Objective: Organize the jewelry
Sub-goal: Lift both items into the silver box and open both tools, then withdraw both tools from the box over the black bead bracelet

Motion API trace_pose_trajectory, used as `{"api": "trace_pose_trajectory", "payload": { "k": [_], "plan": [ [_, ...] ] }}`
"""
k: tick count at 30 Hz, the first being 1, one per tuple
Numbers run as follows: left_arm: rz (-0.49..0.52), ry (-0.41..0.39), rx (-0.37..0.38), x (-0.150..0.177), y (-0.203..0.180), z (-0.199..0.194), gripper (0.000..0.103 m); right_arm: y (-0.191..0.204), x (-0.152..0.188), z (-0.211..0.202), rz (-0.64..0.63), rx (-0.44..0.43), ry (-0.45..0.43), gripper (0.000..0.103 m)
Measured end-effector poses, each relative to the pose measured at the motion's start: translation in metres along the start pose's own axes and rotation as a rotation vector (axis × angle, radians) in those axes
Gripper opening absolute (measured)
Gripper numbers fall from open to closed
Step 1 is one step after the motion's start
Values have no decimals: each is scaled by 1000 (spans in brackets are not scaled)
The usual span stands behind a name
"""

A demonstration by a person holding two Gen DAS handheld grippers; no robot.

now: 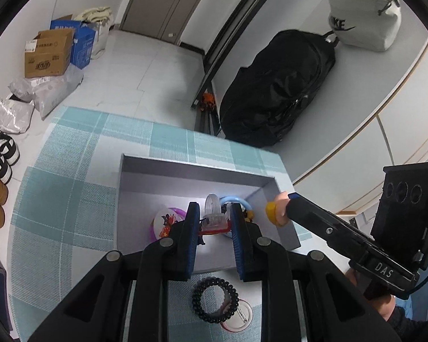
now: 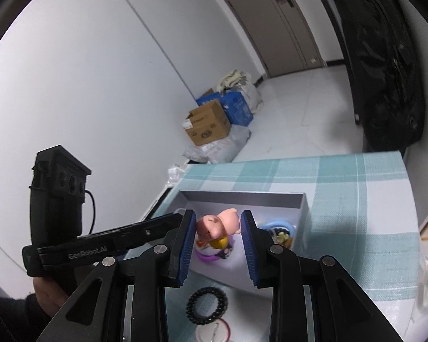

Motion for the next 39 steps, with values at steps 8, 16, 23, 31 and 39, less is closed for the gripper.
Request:
{"api": "trace_pose_trajectory", "payload": {
  "k": [8,16,23,31,39],
  "plan": [
    [11,35,-11,0,0,11,17,-8,3,16,23,15,37,31],
    [36,45,-32,-4,-3,14,19,-18,0,18,61,41,35,34],
    [24,62,-26,-2,-3,15,50,-16,-6,7,56,26,-12,52],
    [57,38,-37,-1,-7,7,55,-18,-13,-8,55,34,-65,64],
    [85,-4,-73,4,-9,-10,56,-12,-12,-20,14,46,-103,76]
  ]
}}
Point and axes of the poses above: each gripper's, at about its wrist camera, not at the fingertips, and z roughly the way its jaws point, y to its left, x to its underside, the point moved 8 cm from there along z, roughly the way its jaws point, and after that the axes turned 13 degrees about z, right-handed, at the moved point
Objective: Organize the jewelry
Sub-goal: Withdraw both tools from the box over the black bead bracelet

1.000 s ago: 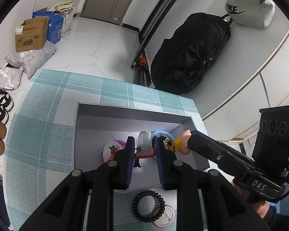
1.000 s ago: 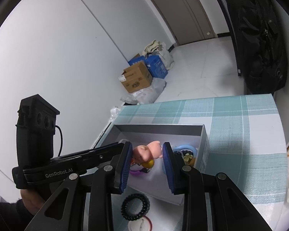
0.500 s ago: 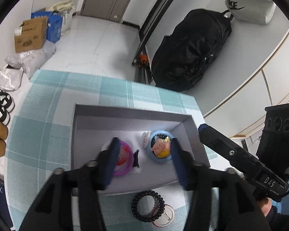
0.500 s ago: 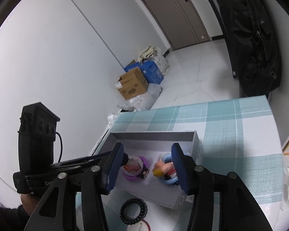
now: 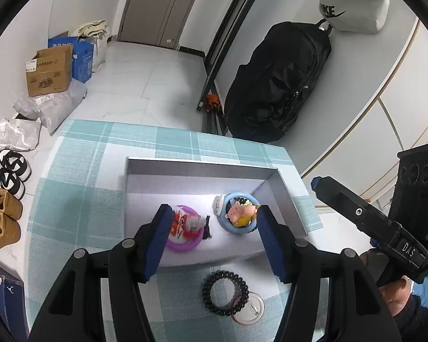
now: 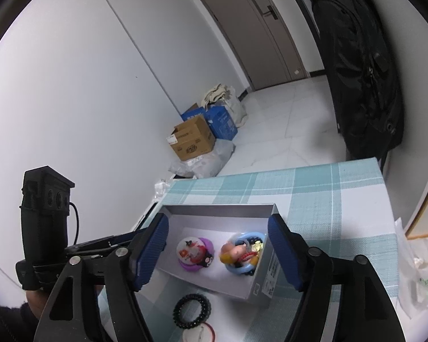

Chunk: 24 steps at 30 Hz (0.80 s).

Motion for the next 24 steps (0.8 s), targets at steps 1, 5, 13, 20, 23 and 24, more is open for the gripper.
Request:
{"api": "trace_pose_trajectory", "payload": {
  "k": [1,5,13,20,23,24],
  "plan": [
    [3,0,1,2,-1,-3,57,0,1,-1,-5,2,-2,79],
    [32,-16,-10,9,-5,-13,57,2,10,-10,-28,13,-8,82],
    [90,-37,1,24,-21,-31,65,0,29,-25,-46,57,-7,96],
    [86,41,57,46,-30,-17,71,-8,44,-33,-76,135,-5,97],
    [114,95,58,58,-35,-6,71,-10,46,-37,-105,166,-25,98],
    [120,113,55,60,-37,-2,71,-11,47,-39,-115,173,-30,99]
  ]
}}
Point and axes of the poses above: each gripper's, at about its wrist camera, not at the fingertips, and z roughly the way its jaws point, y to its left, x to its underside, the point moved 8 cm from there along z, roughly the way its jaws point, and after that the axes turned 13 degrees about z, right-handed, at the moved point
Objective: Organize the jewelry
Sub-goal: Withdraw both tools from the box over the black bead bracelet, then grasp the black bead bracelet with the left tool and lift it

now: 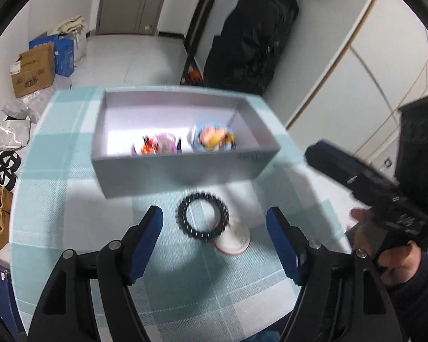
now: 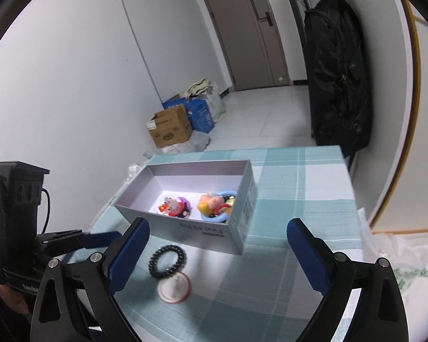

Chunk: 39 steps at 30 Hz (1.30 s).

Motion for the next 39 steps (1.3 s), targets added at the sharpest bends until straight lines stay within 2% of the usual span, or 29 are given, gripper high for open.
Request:
{"api": "trace_pose_trajectory", "payload": {
  "k": [5,12,18,23,25,27,29,31,39],
  "plan": [
    [27,61,-36,6,-2,16,71,-1,5,-7,-30,18,-10,100],
    [15,94,-63,8,2,27,71,-8,9,-9,-35,43,3,100],
    [1,101,-55,6,4,32,71,-18,7,-10,-4,50,10,100],
    [20,103,-82,5,3,33,70,-20,6,-11,-5,55,8,100],
    [48,112,-119,6,2,34,62,-21,5,-11,-5,55,2,100],
    [73,120,-149,6,2,36,58,-22,5,-11,-3,58,2,100],
    [73,122,-152,6,4,35,53,-22,5,-11,-2,61,2,100],
    [62,120,-144,6,6,33,43,-22,5,-11,-1,62,5,100],
    [45,120,-142,6,10,33,35,-21,6,-9,-21,83,1,100]
  ]
}}
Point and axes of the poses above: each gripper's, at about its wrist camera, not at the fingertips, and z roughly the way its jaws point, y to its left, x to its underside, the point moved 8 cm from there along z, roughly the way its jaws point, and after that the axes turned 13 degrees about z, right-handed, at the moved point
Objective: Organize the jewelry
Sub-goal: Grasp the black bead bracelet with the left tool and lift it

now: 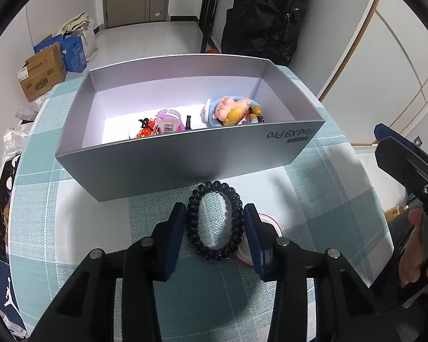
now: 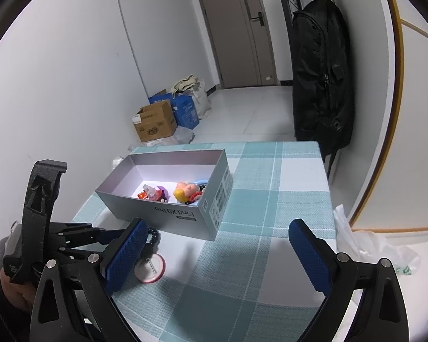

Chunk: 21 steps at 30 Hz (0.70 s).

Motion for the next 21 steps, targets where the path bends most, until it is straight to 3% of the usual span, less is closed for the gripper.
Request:
{"api": "trace_pose_trajectory", "payload": {
  "k": [9,13,21],
  "plan": [
    [-54,4,59,2,7,-4,35,6,7,3,-14,-19,33,100],
    [-83,-36,81,0,13,-16,35,12,14,6,-10,-50,64,100],
    [-127,-153,106,-12,23,-50,35,26,31,13,-62,-32,107,100]
  ]
}}
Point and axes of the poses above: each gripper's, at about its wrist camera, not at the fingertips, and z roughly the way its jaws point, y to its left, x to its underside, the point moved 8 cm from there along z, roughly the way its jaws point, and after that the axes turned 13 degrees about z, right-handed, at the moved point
